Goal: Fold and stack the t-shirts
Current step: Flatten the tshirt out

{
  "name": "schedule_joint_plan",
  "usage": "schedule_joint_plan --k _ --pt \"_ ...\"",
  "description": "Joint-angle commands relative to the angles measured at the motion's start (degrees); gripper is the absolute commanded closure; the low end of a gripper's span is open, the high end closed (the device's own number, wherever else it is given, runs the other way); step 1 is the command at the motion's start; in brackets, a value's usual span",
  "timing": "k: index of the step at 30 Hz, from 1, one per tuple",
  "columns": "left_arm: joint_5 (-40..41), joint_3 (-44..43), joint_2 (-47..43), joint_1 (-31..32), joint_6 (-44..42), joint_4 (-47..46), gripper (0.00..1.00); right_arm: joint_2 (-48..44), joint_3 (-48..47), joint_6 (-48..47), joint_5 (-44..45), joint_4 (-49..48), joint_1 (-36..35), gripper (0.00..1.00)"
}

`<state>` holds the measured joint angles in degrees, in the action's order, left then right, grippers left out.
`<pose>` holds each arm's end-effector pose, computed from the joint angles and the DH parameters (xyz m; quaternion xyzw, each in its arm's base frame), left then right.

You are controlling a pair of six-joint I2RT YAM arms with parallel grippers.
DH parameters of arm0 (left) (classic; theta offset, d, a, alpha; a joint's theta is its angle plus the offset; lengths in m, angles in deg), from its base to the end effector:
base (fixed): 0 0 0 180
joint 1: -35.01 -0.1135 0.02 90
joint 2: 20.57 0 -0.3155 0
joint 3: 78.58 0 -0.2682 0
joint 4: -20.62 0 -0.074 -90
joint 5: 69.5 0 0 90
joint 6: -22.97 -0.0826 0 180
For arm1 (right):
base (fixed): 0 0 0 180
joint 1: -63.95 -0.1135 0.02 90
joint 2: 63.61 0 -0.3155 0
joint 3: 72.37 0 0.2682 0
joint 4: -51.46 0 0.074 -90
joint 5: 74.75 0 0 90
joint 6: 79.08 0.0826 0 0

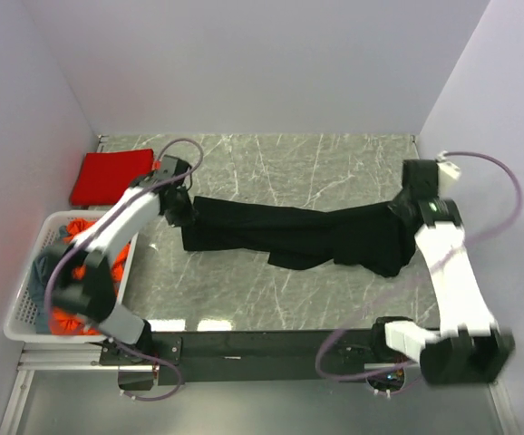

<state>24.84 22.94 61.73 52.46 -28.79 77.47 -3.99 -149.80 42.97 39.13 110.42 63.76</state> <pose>0.3090 -0.0906 0.2720 -0.1839 0.9491 -0.0858 0.2408 0.2285 -0.0327 0.3693 0.3268 0.8331 -0.0686 0.4410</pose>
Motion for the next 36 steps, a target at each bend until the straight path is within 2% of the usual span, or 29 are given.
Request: schedule_joint_plan --k 1,3,4,5,7,8,9,10,11,13,15,19,22,23,24,28,36 --pt "0.76 -9.21 11.71 -2.77 -1.67 -7.27 0.93 12.07 -1.92 -0.59 -3.13 -9.38 1.68 0.97" --pt "0.23 -17.64 18.90 -3.30 -1.85 -7.62 0.84 21.01 -7.17 -0.50 -4.01 -11.41 2.12 0.86" --pt "0.32 -20.11 20.60 -3.56 -1.85 -7.62 0.81 23.94 -9.47 -0.41 -4.71 -10.80 2.12 0.77" --pt "0.15 -24.14 22.01 -3.65 -1.76 -7.45 0.73 26.58 -12.02 -1.20 -5.41 -8.97 2.21 0.72" --pt "-0.29 -26.45 23.08 -4.00 -1.42 -6.57 0.58 31.69 -18.00 -1.99 -8.48 -6.42 2.21 0.60" --pt "-0.12 -25.77 22.47 -4.01 -1.24 -6.83 0.38 32.23 -18.89 -2.78 -9.98 -5.01 2.21 0.55" --pt "-0.12 -24.37 20.11 -4.01 -0.89 -7.35 0.29 31.62 -18.46 -3.13 -11.04 -5.08 2.21 0.49" --pt "0.05 -22.44 18.52 -4.09 -0.36 -8.84 0.24 30.57 -17.33 -3.31 -11.92 -5.43 2.21 0.37" --pt "0.14 -17.89 16.77 -4.18 1.21 -9.64 0.17 29.08 -15.84 -3.57 -13.23 -6.83 2.29 0.34" --pt "-1.17 -13.21 12.20 -4.18 4.11 -12.53 0.16 24.34 -10.57 -3.49 -14.90 -7.98 2.21 0.30" --pt "-2.92 -7.23 8.95 -4.18 6.14 -14.29 0.20 19.43 -4.96 -3.40 -17.80 -9.65 2.21 0.30" --pt "-2.94 -0.63 7.08 -4.44 8.78 -19.65 0.21 11.59 3.67 -2.87 -22.02 -11.94 2.12 0.30" --pt "-3.81 2.37 8.22 -7.51 9.66 -25.53 0.21 5.88 9.21 -2.52 -23.70 -13.87 2.21 0.31" --pt "-7.20 4.37 8.49 -8.57 9.84 -27.64 0.21 3.25 10.45 -2.26 -25.10 -15.18 2.21 0.32" --pt "-8.72 5.26 9.27 -10.40 9.84 -33.23 0.21 2.01 12.81 -2.17 -26.24 -15.89 2.21 0.32" --pt "-13.38 7.81 12.52 -13.75 9.31 -43.03 0.21 -2.65 17.04 -1.38 -28.27 -18.88 2.21 0.34" --pt "-21.73 10.19 19.82 -17.28 6.77 -55.60 0.35 -4.77 18.89 -1.82 -28.71 -19.67 2.21 0.35"
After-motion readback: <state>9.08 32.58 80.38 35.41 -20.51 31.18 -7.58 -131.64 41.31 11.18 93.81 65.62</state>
